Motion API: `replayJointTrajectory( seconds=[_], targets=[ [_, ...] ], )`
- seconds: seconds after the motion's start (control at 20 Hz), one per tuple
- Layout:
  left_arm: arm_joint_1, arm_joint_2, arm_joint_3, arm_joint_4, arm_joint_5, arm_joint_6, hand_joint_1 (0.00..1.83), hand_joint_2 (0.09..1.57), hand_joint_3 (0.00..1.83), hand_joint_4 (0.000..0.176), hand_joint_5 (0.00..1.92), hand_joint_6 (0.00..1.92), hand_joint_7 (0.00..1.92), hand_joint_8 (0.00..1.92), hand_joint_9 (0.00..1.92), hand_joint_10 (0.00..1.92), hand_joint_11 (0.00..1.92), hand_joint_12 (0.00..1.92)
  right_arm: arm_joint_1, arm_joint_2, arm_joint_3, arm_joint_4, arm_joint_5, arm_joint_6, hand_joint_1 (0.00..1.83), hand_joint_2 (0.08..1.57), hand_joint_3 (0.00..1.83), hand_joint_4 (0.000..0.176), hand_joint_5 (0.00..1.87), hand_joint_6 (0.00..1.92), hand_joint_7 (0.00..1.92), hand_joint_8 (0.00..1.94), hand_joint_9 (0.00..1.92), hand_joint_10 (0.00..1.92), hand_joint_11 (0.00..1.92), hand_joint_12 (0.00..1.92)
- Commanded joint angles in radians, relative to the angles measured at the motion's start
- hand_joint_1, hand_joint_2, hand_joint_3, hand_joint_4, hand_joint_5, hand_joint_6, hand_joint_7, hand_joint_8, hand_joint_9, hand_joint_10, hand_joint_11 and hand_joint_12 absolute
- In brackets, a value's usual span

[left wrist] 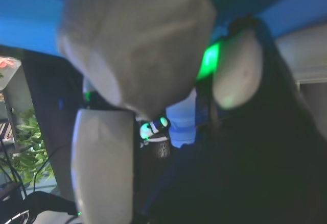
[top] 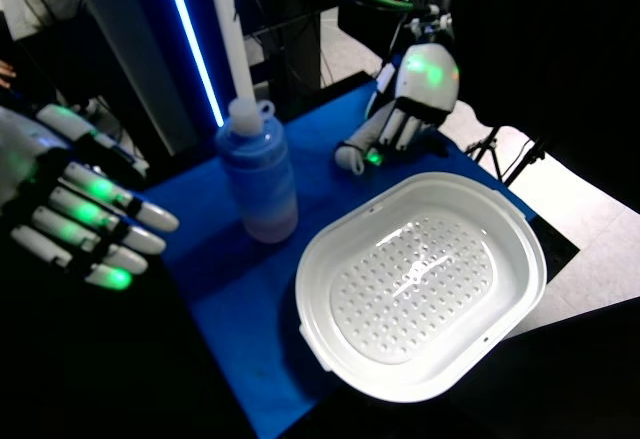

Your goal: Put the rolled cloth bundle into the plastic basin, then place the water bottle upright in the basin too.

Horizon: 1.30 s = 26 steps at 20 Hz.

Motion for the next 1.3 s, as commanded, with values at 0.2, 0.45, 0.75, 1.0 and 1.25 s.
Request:
replayJointTrajectory(
  seconds=[0.2, 0.45, 0.75, 1.0, 1.25],
  targets=[
    [-0.106, 0.035, -0.002, -0.033, -0.206, -0.001, 1.14, 1.23, 0.01, 0.147, 0.73, 1.92, 0.9, 1.92, 1.1, 1.92, 1.28, 1.92, 0.006, 0.001, 0.006, 0.008, 0.117, -0.005, 0.55, 1.47, 0.0, 0.006, 0.35, 0.0, 0.39, 0.0, 0.3, 0.0, 0.0, 0.68],
    [-0.216, 0.033, 0.008, -0.015, -0.282, 0.0, 1.78, 1.13, 0.0, 0.176, 0.56, 1.92, 0.76, 1.92, 1.03, 1.92, 1.19, 1.92, 0.006, -0.003, 0.006, 0.008, 0.117, -0.017, 0.54, 1.46, 0.0, 0.019, 0.34, 0.0, 0.39, 0.0, 0.31, 0.0, 0.0, 0.72],
    [-0.344, -0.057, 0.108, -0.072, -0.229, 0.065, 1.75, 1.15, 0.0, 0.167, 0.52, 1.92, 0.63, 1.92, 0.98, 1.92, 1.2, 1.92, 0.006, -0.015, 0.016, 0.008, 0.117, -0.018, 0.47, 1.47, 0.0, 0.013, 0.34, 0.0, 0.4, 0.0, 0.32, 0.0, 0.0, 0.78],
    [-0.359, -0.236, 0.296, -0.262, -0.161, 0.135, 1.77, 1.12, 0.0, 0.175, 0.78, 1.92, 0.96, 1.92, 1.23, 1.92, 1.37, 1.92, 0.006, -0.023, 0.023, 0.007, 0.117, -0.018, 0.41, 1.46, 0.0, 0.015, 0.36, 0.0, 0.42, 0.0, 0.33, 0.0, 0.0, 0.74],
    [-0.359, -0.371, 0.464, -0.403, -0.081, 0.143, 1.75, 1.19, 0.02, 0.176, 0.84, 1.92, 1.03, 1.92, 1.29, 1.92, 1.43, 1.92, 0.006, -0.038, 0.035, 0.007, 0.117, -0.018, 0.37, 1.45, 0.0, 0.004, 0.37, 0.0, 0.42, 0.0, 0.32, 0.0, 0.0, 0.73]
  ],
)
